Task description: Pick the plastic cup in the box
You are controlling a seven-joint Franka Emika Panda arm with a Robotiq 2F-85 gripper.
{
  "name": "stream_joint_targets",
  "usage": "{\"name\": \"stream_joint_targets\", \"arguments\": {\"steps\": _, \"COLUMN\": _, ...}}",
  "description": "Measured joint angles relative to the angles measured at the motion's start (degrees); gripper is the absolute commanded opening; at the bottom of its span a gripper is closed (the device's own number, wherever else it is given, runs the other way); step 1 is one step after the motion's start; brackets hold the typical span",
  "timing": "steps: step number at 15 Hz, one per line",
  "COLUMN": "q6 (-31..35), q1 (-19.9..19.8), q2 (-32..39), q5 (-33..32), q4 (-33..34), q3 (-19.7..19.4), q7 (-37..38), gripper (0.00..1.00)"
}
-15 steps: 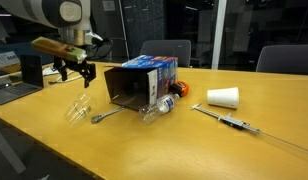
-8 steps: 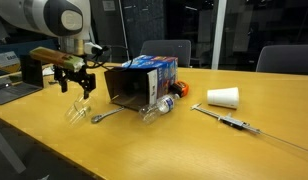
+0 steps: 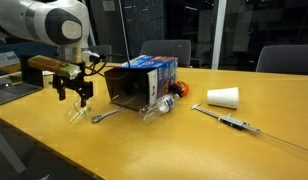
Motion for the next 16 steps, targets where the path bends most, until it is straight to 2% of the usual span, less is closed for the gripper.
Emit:
{"name": "stream_joint_targets", "arguments": {"steps": 13, "q6": 0.1, "q1": 0.0, "q2": 4.5, "q5": 0.9, "q4": 0.2, "q3": -0.1, "q7": 1.6, "gripper": 1.0}}
{"name": "stream_joint_targets", "arguments": {"steps": 14, "q6": 0.1, "q1": 0.0, "q2": 5.1, "q5": 0.9, "q4": 0.3, "q3": -0.1, "q7": 1.7, "gripper": 0.75}}
{"name": "stream_joint_targets", "arguments": {"steps": 15, "q6": 0.2, "q1": 0.0, "q2": 5.7, "q5": 0.9, "q4": 0.5, "q3": -0.1, "q7": 1.8, "gripper": 0.74}}
{"name": "stream_joint_targets", "arguments": {"steps": 16, "q6": 0.4, "q1": 0.0, "q2": 6.3, "q5": 0.9, "q4": 0.6, "q3": -0.1, "q7": 1.8, "gripper": 0.66}}
